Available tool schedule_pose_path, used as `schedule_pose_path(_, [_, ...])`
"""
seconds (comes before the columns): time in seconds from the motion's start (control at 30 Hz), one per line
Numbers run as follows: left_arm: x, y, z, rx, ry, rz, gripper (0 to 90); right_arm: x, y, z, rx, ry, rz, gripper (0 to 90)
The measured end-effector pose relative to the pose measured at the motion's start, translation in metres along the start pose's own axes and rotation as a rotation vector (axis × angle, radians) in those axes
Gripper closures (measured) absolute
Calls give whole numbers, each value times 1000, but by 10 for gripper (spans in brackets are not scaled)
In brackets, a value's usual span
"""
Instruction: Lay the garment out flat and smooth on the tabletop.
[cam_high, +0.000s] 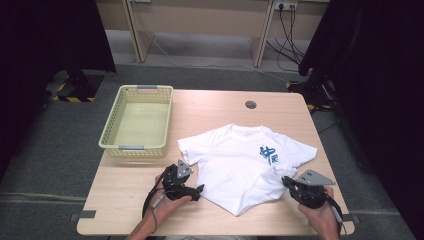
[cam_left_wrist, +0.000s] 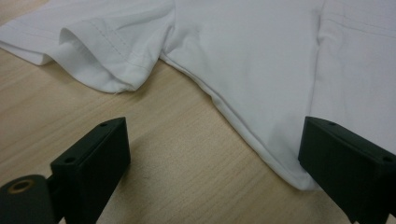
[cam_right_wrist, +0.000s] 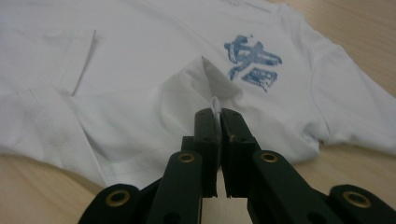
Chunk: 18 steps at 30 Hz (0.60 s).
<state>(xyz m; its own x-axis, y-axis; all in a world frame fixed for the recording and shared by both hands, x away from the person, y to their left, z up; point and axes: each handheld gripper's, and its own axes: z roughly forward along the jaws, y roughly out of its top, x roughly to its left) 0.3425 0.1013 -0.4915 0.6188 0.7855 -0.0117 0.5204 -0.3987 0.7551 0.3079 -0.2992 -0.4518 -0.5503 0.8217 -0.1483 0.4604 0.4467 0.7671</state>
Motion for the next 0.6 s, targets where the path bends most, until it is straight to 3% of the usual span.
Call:
schedule_pose_path(0.1, [0,0,0,1,0,2,79,1,-15,-6,20,-10,33,789])
schedule_pose_path(0.17, [0,0,0,0,0,2,79,1,-19,-10,18,-12,77,684])
schedule_pose_path(0.27, [0,0,0,0,0,2,78,0,-13,-14,-6,-31,127,523])
schedule_pose_path(0.33, [0,0,0,0,0,2,78,1,-7,-14,-18,-41,124,467])
schedule_pose_path(0.5, [0,0,0,0,-1,2,79,0,-8,5,66,-74,96,441])
schedule_pose_path(0.6, [0,0,0,1,-1,2,79,-4,-14,12,104,-88,106,441])
